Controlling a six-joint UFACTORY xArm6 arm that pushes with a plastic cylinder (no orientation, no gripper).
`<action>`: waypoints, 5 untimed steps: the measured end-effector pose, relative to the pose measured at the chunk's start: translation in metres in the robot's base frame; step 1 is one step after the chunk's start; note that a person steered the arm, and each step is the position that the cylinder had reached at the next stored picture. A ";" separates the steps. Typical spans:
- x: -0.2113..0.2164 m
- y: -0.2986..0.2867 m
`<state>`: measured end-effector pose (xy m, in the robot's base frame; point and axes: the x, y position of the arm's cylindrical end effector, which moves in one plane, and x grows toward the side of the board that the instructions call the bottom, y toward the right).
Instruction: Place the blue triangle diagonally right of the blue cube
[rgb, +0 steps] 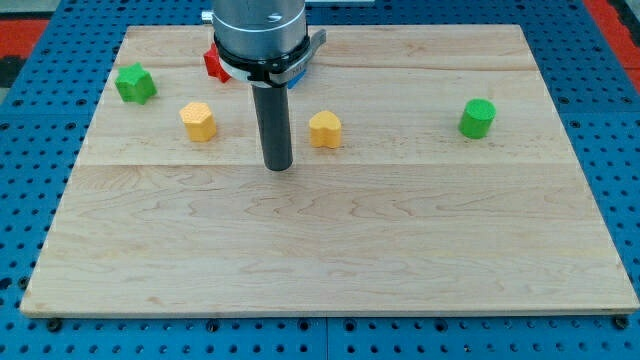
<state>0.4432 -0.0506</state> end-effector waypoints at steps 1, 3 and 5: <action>-0.012 -0.005; -0.044 -0.012; -0.057 -0.010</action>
<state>0.3865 -0.0605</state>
